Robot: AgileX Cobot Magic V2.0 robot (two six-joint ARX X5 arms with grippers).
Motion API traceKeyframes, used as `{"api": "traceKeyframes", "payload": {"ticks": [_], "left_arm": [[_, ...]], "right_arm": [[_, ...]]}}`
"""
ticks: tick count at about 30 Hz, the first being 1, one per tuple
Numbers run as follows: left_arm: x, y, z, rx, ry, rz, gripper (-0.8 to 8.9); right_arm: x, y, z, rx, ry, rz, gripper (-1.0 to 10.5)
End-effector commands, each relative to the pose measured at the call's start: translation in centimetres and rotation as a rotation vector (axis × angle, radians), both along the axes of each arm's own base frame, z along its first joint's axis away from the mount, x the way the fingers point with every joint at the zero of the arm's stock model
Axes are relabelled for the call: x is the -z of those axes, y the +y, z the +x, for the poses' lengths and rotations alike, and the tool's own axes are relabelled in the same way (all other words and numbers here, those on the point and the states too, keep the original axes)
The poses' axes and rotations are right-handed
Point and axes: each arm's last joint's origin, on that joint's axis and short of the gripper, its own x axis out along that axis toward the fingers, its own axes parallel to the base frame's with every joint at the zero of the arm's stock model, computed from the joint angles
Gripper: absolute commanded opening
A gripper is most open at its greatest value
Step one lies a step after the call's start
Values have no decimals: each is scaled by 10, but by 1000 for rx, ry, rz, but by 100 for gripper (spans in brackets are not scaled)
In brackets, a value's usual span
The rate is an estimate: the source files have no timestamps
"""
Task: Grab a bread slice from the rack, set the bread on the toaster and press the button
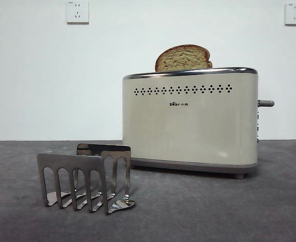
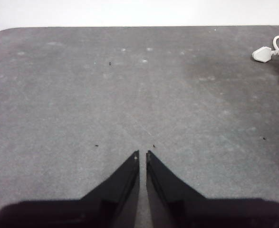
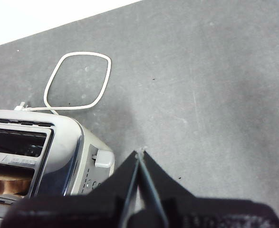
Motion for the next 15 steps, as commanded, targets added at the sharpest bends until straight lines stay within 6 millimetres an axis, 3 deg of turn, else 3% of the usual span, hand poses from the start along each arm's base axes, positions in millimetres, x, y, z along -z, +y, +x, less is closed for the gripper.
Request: {"api": "traceKeyframes", "payload": {"ticks": [1,4,7,13,15], "left_arm": [[4,0,1,-7,12,-4,28],[5,0,1,-7,25,-5,28],[6,0,2,-7,40,-5,28],[8,0,3,-7,69,-6,28],[9,0,3,-7,80,-6,28]], "right_arm": [[-6,0,-15,13,-42,-47,0],[-7,-1,-43,9,-131,-163,0],[9,1,-67,21,-319,-171,0],[105,3,-99,-23,-568,-305,0],[154,4,-105,-36,-590,-304,0]]}}
